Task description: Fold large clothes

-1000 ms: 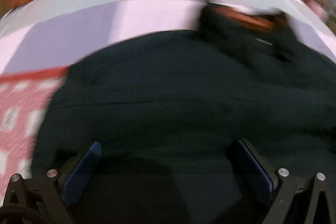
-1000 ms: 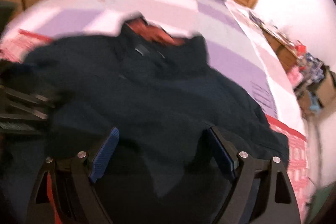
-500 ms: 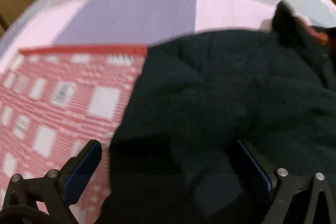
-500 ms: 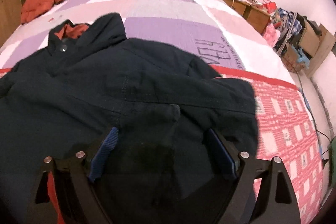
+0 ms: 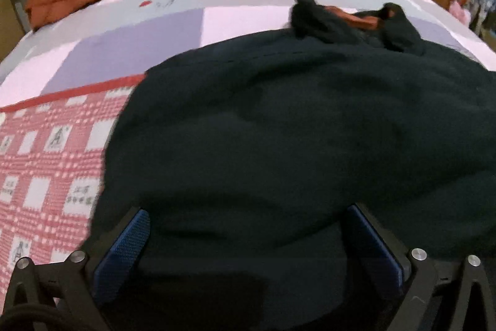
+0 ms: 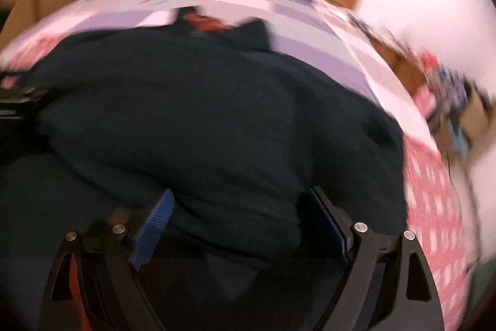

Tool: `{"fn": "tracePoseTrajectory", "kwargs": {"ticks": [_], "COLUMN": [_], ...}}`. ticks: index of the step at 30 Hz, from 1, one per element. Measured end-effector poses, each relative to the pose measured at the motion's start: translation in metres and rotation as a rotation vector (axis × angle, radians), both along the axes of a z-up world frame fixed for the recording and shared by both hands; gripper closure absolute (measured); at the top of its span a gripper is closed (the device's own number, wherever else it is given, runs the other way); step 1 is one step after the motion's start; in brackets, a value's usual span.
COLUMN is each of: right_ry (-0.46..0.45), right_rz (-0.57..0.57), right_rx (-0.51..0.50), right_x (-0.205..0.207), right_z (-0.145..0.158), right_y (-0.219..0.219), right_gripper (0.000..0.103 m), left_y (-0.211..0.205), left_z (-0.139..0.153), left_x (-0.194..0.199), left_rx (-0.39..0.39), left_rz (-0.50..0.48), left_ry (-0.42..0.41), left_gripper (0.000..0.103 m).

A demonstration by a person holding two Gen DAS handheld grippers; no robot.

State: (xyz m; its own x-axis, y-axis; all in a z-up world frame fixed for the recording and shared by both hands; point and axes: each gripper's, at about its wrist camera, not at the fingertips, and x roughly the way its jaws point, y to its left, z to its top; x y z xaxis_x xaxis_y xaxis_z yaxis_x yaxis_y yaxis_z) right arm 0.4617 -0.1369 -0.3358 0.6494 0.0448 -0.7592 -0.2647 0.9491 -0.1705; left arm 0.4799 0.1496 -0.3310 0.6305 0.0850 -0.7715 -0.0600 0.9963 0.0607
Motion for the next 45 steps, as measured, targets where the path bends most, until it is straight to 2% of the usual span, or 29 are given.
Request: {"fn": "tracePoseTrajectory", "kwargs": {"ticks": [1,2,4,7,10,13,14,15,16,17,19,20,21,22,24,25,27,32,36,39,41,45], "right_ry": [0.005,0.043,0.095,0.051,0.078,0.163,0.182,0.182,0.182,0.198,0.215,0.222,0.226,0.232,0.231,0.224,0.206,0.202,0.189,0.221,0.237,0.261], "right_rz": [-0.027,-0.061,-0.095,-0.103,-0.026,0.111,0.13,0.128,0.113,0.049,-0.102,-0.172,-0.21,-0.244,-0.238,-0.232,-0.152,0.022,-0.001,0.029,0.047,0.004], "right_rx": [-0.032,-0.003,0.138,0.058,0.074,0.006,-0.021,-0.023,-0.005,0.019,0.011,0.02,0.049,0.02,0.042,0.033,0.044,0.025,0.102,0.03,0.041,0.062], "right_x": [0.001,0.005,0.007,-0.02,-0.063,-0.106,-0.117,-0.127,-0.131,-0.132,-0.134,-0.138,-0.144,-0.15,-0.159,-0.165,-0.179,-0.226,-0.258,-0.285,-0.309,-0.354], "right_z": [0.0,-0.002,0.004,0.021,0.02,0.0,-0.007,-0.011,-0.013,-0.014,-0.016,-0.016,-0.014,-0.014,-0.009,-0.005,0.001,-0.009,-0.004,-0.006,-0.008,-0.011], "right_y": [-0.009,-0.024,-0.049,-0.045,-0.023,0.017,0.024,0.021,0.013,-0.007,-0.049,-0.075,-0.097,-0.108,-0.118,-0.116,-0.1,-0.066,-0.092,-0.09,-0.093,-0.103], "right_gripper": [0.015,0.014,0.014,0.014,0.014,0.014,0.014,0.014,0.014,0.014,0.014,0.014,0.014,0.014,0.014,0.014,0.014,0.014,0.014,0.014,0.014,0.014], "left_y": [0.003,0.006,0.009,0.006,-0.012,-0.035,-0.034,-0.027,-0.015,-0.002,0.02,0.031,0.037,0.04,0.037,0.035,0.026,-0.011,-0.006,0.0,0.002,0.01], "left_z": [0.0,0.004,0.01,0.01,0.004,-0.028,-0.038,-0.041,-0.041,-0.04,-0.039,-0.039,-0.038,-0.037,-0.035,-0.035,-0.032,-0.024,-0.024,-0.022,-0.02,-0.011], "left_x": [-0.002,-0.006,-0.017,-0.042,-0.079,-0.113,-0.123,-0.132,-0.138,-0.143,-0.154,-0.162,-0.168,-0.176,-0.191,-0.201,-0.221,-0.275,-0.318,-0.347,-0.358,-0.387], "left_rx": [0.014,0.019,0.004,-0.044,-0.072,-0.01,-0.005,-0.033,-0.061,-0.077,-0.041,-0.058,-0.056,-0.03,0.01,0.005,-0.015,0.035,0.021,0.007,0.015,0.06], "left_rz": [-0.002,-0.001,0.016,0.008,-0.028,-0.05,-0.037,-0.013,0.027,0.075,0.158,0.179,0.193,0.202,0.211,0.216,0.219,0.195,0.271,0.325,0.344,0.353], "left_ry": [-0.001,-0.004,0.001,0.022,0.068,0.192,0.209,0.201,0.201,0.208,0.226,0.234,0.243,0.248,0.269,0.276,0.274,0.249,0.261,0.254,0.245,0.225], "left_gripper": [0.0,0.0,0.0,0.0,0.0,0.0,0.0,0.0,0.0,0.0,0.0,0.0,0.0,0.0,0.0,0.0,0.0,0.0,0.0,0.0,0.0,0.0]}}
